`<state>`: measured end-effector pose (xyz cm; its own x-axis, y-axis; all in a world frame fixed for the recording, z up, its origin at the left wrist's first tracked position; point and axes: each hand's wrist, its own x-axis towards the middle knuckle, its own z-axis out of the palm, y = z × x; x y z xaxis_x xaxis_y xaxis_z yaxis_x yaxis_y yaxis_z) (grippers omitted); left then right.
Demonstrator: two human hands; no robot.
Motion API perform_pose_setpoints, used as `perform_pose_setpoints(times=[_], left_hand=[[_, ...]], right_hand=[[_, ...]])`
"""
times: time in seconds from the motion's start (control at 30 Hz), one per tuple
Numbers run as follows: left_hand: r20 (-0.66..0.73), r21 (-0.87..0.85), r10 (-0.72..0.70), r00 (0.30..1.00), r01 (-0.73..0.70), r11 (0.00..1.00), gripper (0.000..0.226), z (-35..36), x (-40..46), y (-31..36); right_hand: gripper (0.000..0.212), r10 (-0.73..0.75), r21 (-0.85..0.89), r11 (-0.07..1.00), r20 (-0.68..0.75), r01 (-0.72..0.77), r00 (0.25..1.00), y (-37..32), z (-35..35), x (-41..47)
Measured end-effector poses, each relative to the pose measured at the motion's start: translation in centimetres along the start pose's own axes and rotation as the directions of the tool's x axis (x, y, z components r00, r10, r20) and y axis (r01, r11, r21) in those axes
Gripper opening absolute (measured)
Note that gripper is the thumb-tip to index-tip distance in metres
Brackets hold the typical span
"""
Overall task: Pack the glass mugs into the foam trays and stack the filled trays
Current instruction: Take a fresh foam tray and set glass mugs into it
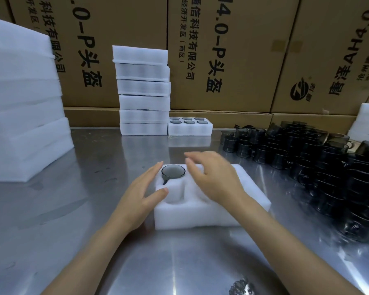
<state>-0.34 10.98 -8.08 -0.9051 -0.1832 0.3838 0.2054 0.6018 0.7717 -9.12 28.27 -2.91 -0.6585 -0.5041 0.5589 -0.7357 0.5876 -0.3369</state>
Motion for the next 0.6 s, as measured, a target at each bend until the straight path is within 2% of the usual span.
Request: perform_pose_setpoints(times=[0.07, 0.17, 0.23, 0.33, 0.47, 0.6], left_hand=[[0.024, -0.059, -0.039, 0.999, 0.041, 0.997, 0.065, -0.1, 0.1, -0.1], [0.052, -0.108, -0.048, 0.997, 0.054, 0.993, 0.064, 0.0, 0.3, 0.0], [0.046, -0.118, -0.049, 0.998, 0.054, 0.992, 0.068, 0.2, 0.4, 0.1], [0.038, -0.107, -0.047, 0.998, 0.051, 0.993, 0.069, 0.2, 0.8, 0.1], [0.031, -0.095, -0.032, 0.999, 0.035, 0.995, 0.072, 0.3, 1.0, -0.1], [0.023, -0.073, -0.018, 1.000, 0.019, 0.997, 0.070, 0.2, 1.1, -0.2]], right_hand=[[0.027, 0.085, 0.056, 0.996, -0.180, -0.076, 0.980, 1.6, -1.1, 0.5], [0.033, 0.366, 0.160, 0.927, -0.175, -0.340, 0.914, 6.4, -2.7, 2.3], [0.039, 0.476, 0.165, 0.876, -0.139, -0.453, 0.869, 9.9, -3.0, 3.4], [0.048, 0.523, 0.067, 0.852, -0.099, -0.519, 0.847, 14.4, -2.8, 5.0], [0.051, 0.517, -0.100, 0.848, -0.065, -0.521, 0.853, 17.9, -3.1, 7.6], [0.058, 0.533, -0.129, 0.834, -0.062, -0.536, 0.844, 19.4, -3.0, 9.9]])
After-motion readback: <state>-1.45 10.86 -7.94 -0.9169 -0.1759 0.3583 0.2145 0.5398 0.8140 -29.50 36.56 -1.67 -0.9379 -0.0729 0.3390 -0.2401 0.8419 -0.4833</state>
